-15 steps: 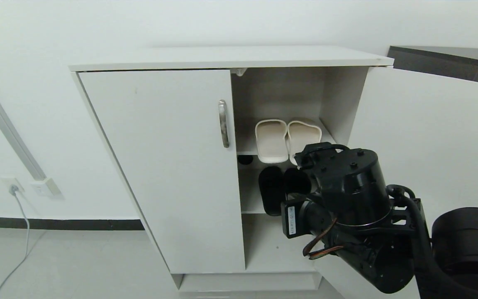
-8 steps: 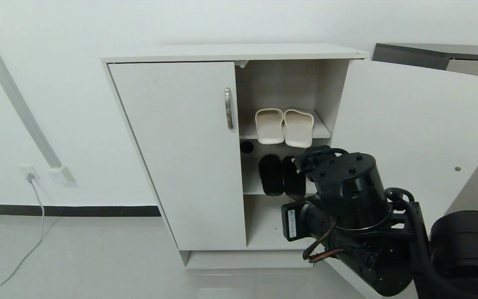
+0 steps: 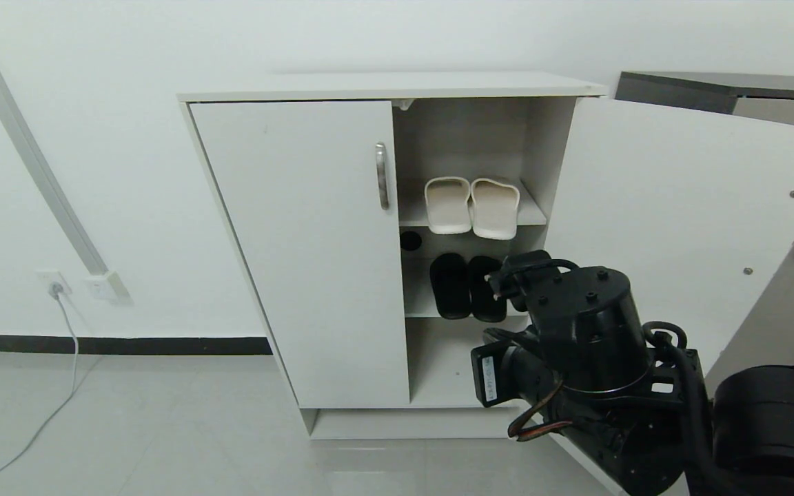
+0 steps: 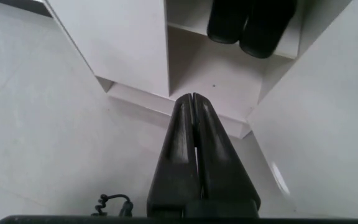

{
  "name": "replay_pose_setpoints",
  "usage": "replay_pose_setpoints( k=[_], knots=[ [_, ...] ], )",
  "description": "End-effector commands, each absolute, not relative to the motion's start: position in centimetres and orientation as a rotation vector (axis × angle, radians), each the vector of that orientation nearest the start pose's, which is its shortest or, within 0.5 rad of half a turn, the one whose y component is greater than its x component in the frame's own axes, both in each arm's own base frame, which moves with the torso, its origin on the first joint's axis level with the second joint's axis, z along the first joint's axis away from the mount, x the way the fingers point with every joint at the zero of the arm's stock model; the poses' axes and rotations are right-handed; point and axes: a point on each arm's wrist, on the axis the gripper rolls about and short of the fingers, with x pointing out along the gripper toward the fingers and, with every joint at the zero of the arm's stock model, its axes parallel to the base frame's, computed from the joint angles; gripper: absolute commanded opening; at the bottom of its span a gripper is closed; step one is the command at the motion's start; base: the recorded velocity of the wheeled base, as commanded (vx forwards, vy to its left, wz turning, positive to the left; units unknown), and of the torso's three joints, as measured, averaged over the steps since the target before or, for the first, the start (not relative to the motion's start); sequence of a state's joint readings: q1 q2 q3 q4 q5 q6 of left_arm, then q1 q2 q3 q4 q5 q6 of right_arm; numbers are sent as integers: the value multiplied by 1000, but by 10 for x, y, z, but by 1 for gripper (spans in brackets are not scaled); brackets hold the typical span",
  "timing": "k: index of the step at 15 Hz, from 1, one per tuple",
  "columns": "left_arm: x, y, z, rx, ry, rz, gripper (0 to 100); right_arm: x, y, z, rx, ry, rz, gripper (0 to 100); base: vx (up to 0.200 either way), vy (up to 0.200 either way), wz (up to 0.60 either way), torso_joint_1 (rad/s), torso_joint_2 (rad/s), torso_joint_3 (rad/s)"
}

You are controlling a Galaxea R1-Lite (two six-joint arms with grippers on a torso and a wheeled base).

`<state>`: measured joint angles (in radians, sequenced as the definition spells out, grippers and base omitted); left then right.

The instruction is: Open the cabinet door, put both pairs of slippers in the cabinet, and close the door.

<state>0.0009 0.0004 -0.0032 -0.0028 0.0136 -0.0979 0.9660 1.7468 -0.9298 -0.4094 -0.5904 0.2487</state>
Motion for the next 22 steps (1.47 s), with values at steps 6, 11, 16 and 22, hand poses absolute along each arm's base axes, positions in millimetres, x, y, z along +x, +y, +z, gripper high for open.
replay_pose_setpoints(
  k=[6,11,16,22],
  knots=[
    [-23,0,77,-98,-5,15,0,193,254,178,-50,341,322,0,0,0,0,0,0,0],
    [-23,0,77,-98,-5,15,0,196,254,175,-53,346,315,0,0,0,0,3,-55,-53],
    [-23,0,77,-97,-7,15,0,198,255,172,-58,351,311,0,0,0,0,36,-359,-354],
    [-23,0,77,-97,-5,15,0,198,255,172,-58,352,312,0,0,0,0,98,-478,-345]
  ],
)
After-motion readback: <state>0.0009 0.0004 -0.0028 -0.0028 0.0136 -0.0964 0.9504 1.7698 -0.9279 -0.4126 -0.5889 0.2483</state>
